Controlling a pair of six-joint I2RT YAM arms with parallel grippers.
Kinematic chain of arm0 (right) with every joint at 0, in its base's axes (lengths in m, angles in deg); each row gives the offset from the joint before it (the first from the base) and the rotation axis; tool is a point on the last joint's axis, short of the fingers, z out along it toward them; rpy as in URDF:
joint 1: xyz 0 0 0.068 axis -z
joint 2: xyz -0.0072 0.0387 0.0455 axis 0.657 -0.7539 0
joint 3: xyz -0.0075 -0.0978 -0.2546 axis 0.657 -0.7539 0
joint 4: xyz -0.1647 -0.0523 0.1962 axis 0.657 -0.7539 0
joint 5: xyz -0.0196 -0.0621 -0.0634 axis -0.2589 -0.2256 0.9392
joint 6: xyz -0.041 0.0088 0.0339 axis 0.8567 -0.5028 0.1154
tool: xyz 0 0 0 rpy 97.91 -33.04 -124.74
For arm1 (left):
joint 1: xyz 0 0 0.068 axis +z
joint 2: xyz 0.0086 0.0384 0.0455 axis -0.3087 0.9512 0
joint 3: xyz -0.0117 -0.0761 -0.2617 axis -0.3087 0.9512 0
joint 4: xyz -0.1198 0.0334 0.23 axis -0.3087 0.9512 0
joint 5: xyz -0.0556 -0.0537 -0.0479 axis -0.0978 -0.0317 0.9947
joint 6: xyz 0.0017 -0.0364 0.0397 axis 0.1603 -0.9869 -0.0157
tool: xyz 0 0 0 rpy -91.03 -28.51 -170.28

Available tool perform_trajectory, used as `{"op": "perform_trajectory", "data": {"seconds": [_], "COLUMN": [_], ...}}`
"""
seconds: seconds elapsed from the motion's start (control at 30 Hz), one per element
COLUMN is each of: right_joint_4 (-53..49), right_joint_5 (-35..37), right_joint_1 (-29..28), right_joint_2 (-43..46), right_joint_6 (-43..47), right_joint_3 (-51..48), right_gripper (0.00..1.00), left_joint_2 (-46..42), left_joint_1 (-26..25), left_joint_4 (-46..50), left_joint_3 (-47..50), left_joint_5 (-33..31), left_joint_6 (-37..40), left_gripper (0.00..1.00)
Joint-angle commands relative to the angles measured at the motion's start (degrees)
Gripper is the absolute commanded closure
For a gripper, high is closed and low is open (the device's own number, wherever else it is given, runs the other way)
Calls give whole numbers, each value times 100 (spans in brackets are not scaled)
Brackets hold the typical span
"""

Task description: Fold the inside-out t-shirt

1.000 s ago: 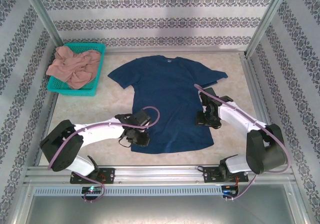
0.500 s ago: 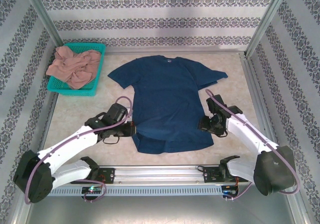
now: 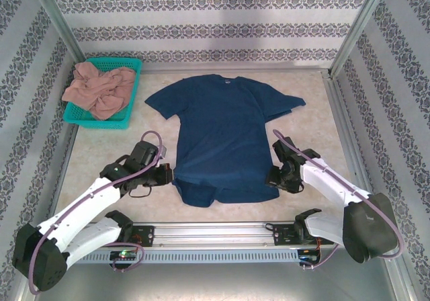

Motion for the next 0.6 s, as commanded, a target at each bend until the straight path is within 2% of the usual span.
{"op": "perform_trajectory", "data": {"seconds": [0.0, 0.13, 0.3, 0.43, 0.57], "right_joint_4": [-46, -11, -169, -117, 143], "right_joint_5": [90, -19, 160, 112, -87], "right_joint_1": [-129, -234, -313, -488, -722], "right_joint_2": [9, -154, -480, -746, -1068], "right_joint_6": [-179, -193, -173, -255, -428], "right_joint_3": [-73, -2, 176, 299, 373], "right_gripper": [46, 50, 48, 48, 50], "left_joint_2": [-62, -109, -262, -453, -472], "left_joint_1": [80, 82, 83, 121, 196], "left_joint_4": [271, 298, 478, 691, 775], "left_joint_3": [-5, -39, -260, -529, -572], "left_joint_5": [5, -8, -162, -466, -468], "left_joint_6": [-79, -75, -29, 70, 128], "left_gripper": [100, 100, 100, 100, 100]}}
